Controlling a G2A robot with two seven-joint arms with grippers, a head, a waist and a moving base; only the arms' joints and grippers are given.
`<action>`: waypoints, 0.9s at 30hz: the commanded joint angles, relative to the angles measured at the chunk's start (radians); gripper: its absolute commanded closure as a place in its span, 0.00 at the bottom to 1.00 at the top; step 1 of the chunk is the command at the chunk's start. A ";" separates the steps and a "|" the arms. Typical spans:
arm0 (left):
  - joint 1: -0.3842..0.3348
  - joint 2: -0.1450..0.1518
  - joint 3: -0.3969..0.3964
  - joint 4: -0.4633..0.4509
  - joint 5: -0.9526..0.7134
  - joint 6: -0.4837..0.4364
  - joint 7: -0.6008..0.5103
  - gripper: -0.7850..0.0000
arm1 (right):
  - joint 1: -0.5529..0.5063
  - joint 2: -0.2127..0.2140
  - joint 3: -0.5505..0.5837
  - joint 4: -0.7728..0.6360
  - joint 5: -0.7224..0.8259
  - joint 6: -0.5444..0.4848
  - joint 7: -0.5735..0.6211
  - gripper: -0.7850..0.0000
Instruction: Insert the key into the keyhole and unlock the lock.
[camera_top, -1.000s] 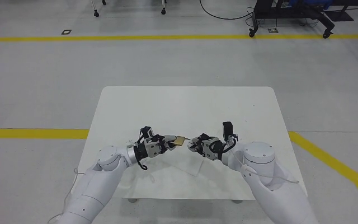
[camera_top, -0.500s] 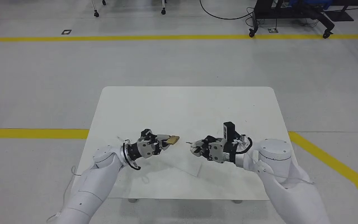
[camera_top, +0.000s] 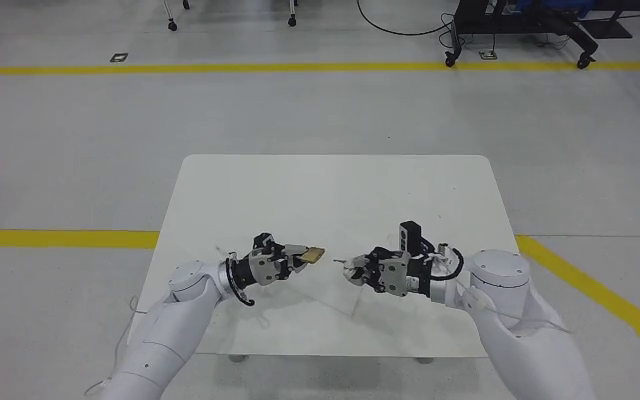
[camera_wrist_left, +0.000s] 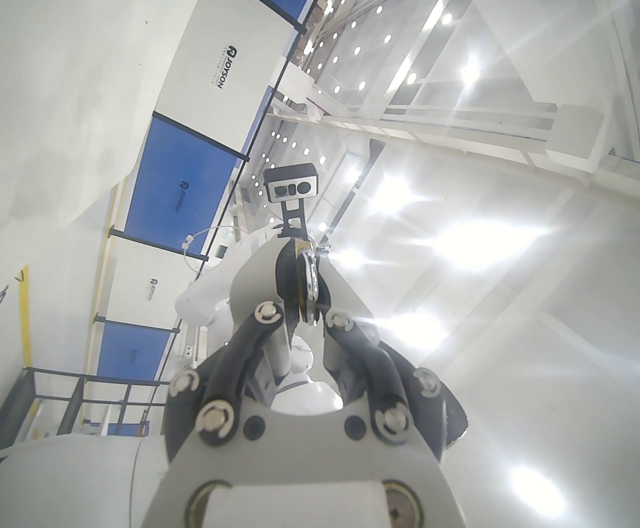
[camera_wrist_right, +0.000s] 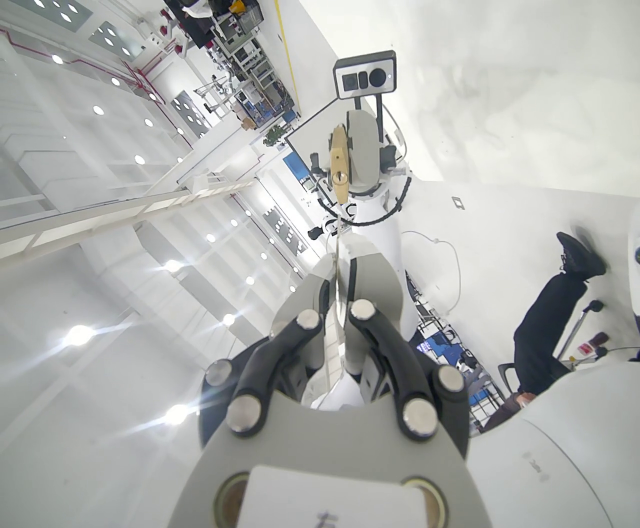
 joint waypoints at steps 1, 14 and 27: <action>-0.001 0.000 0.004 0.006 0.003 0.003 -0.013 1.00 | 0.002 0.000 -0.012 -0.006 0.000 0.003 -0.005 1.00; -0.025 -0.008 0.025 0.061 -0.004 -0.004 -0.073 1.00 | 0.007 -0.002 -0.050 -0.017 0.006 0.012 -0.050 1.00; -0.032 -0.010 0.028 0.073 -0.007 -0.007 -0.080 1.00 | 0.011 -0.001 -0.059 -0.011 0.023 0.008 -0.080 1.00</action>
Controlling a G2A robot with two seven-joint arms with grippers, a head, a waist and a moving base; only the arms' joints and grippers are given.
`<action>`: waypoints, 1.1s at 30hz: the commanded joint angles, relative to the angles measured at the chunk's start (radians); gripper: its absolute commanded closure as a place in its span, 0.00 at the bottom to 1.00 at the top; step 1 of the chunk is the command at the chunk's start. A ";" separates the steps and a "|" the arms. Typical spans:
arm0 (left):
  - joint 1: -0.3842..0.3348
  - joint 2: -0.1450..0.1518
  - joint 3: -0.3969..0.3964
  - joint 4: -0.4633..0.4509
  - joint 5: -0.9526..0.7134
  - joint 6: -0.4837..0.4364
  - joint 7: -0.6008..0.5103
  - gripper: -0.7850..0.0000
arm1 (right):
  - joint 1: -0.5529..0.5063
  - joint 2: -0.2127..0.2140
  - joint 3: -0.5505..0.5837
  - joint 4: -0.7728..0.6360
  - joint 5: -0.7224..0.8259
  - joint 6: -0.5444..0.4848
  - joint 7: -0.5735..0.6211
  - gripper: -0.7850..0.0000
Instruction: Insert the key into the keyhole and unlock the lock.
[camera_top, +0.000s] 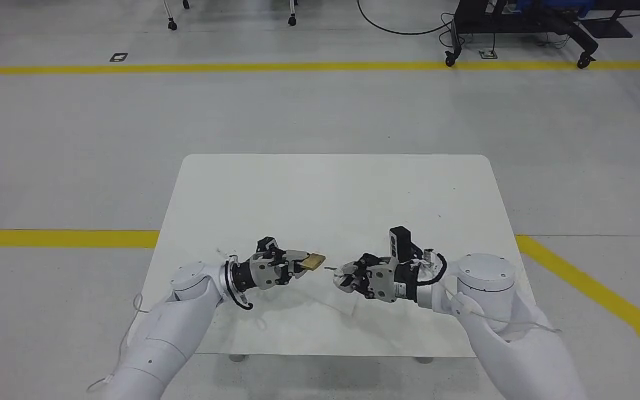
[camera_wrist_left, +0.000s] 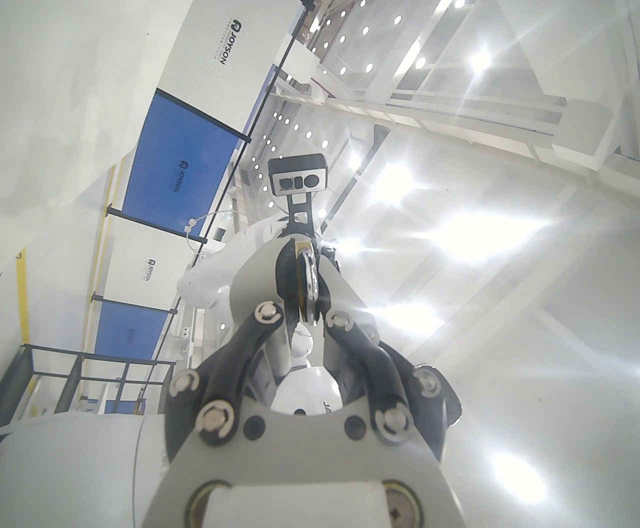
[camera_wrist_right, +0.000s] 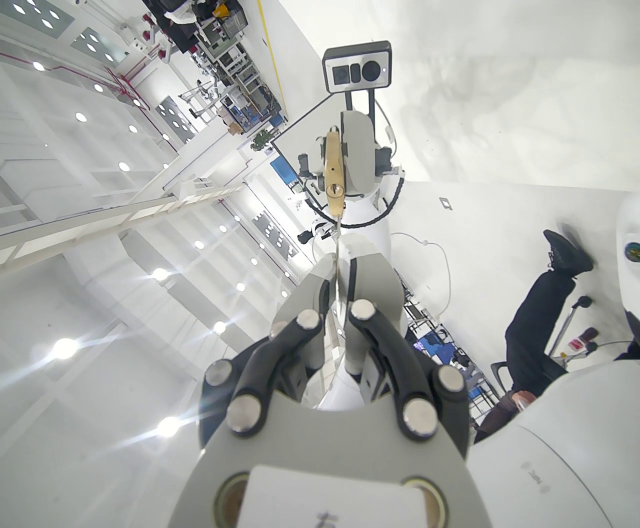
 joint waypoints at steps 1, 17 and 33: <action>-0.001 0.000 0.001 0.000 0.003 0.000 -0.003 1.00 | 0.002 0.000 -0.001 0.002 0.004 0.000 -0.006 1.00; -0.003 -0.001 0.006 -0.005 0.004 0.010 -0.023 1.00 | 0.006 0.000 -0.024 -0.005 0.006 -0.005 -0.030 1.00; 0.000 0.000 0.009 -0.011 0.011 0.008 -0.025 1.00 | 0.011 -0.001 -0.024 0.002 0.025 -0.006 -0.065 1.00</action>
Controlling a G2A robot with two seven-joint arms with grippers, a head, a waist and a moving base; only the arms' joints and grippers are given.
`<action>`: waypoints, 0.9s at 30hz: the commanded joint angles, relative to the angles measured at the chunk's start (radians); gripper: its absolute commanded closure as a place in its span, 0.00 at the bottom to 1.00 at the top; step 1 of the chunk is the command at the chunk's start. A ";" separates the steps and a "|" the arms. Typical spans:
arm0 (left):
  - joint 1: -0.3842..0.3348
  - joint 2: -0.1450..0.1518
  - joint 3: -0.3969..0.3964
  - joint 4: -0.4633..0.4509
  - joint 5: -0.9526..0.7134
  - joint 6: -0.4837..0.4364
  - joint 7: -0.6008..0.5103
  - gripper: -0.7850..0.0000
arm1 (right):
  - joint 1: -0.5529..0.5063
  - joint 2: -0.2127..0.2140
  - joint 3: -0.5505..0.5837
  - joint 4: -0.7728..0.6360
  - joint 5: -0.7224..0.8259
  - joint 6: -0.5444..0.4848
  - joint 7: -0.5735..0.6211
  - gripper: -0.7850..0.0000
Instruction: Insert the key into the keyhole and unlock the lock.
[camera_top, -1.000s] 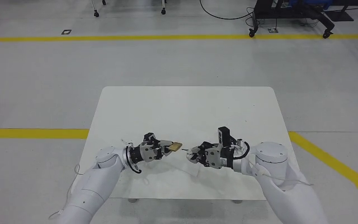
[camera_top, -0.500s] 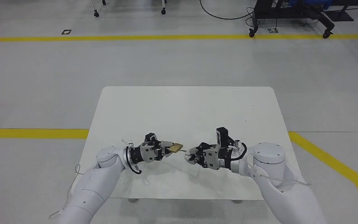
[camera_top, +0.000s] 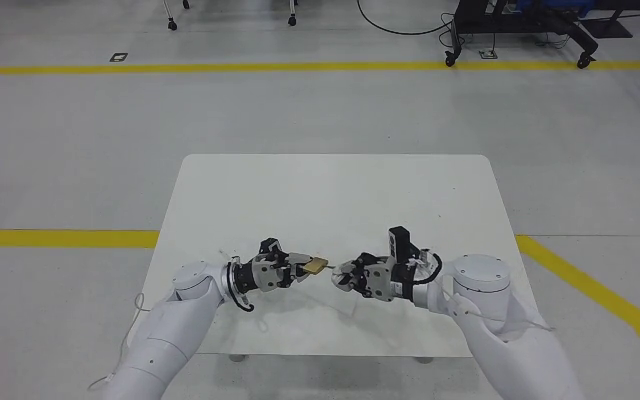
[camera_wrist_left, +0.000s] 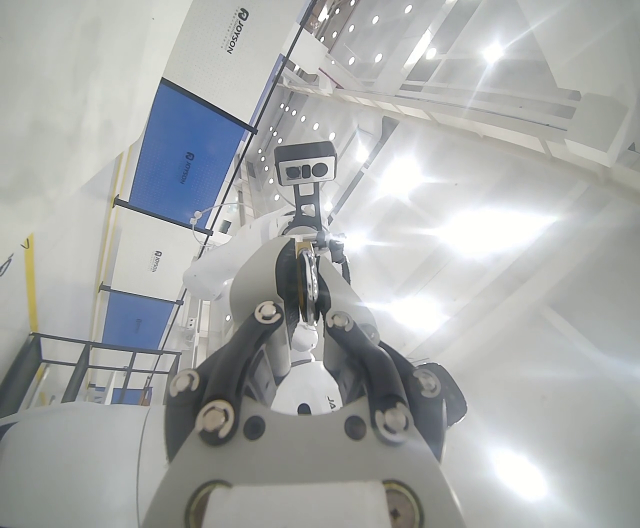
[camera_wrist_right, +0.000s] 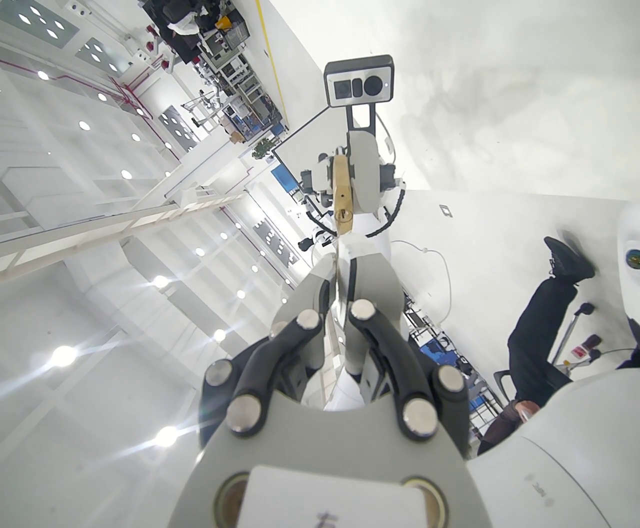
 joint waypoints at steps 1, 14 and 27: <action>0.000 0.000 0.000 0.001 -0.002 0.003 -0.003 1.00 | 0.002 -0.001 -0.001 0.002 0.006 -0.002 -0.006 1.00; 0.000 0.002 -0.003 -0.005 -0.005 0.010 -0.007 1.00 | 0.005 -0.002 -0.013 -0.002 0.012 0.002 -0.022 1.00; -0.006 -0.001 -0.004 0.014 -0.049 0.047 -0.055 1.00 | 0.008 0.004 -0.003 0.003 0.022 0.007 0.023 1.00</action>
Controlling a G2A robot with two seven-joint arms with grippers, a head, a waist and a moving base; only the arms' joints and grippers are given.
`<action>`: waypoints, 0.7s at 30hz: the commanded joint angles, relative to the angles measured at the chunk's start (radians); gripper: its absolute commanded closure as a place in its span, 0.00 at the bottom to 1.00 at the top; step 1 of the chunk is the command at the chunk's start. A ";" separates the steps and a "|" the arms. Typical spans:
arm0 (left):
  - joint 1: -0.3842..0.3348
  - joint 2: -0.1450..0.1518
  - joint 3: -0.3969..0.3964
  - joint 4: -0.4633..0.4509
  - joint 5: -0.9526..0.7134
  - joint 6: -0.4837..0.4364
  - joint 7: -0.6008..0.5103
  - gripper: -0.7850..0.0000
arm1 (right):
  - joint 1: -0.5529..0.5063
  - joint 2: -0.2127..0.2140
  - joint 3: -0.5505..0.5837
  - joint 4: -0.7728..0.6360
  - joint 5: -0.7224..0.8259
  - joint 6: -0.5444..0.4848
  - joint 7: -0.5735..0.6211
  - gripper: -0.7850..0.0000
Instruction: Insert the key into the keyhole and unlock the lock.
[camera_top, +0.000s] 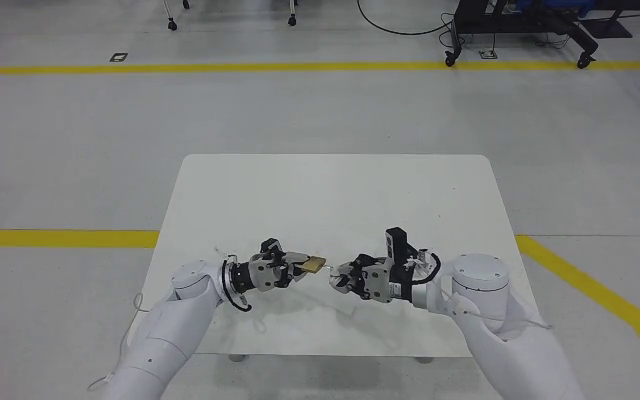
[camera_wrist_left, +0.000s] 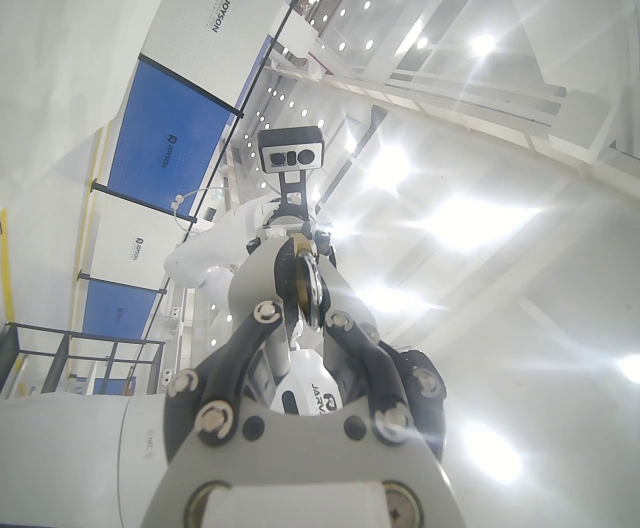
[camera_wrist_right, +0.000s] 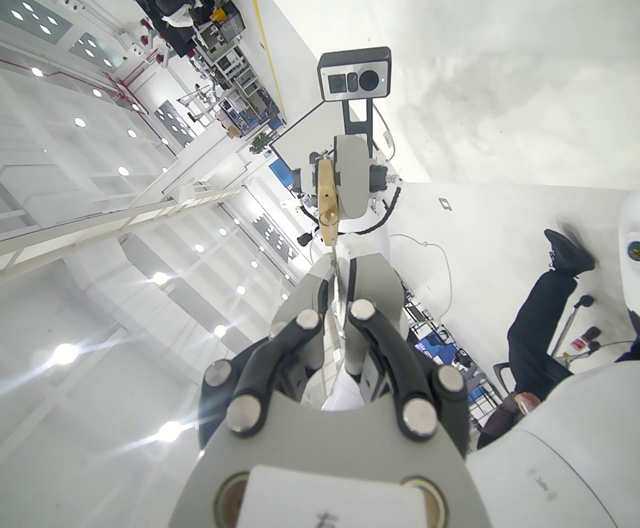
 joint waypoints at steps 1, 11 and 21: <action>-0.002 -0.001 0.002 0.007 -0.009 0.008 -0.015 1.00 | 0.001 0.001 0.003 0.002 0.004 0.001 0.011 1.00; -0.020 -0.013 0.028 0.048 -0.033 0.030 -0.063 1.00 | 0.003 0.009 0.009 0.001 0.006 0.013 0.067 1.00; -0.051 -0.029 0.051 0.137 -0.075 0.049 -0.141 1.00 | -0.010 0.019 0.034 0.003 0.014 0.001 0.107 1.00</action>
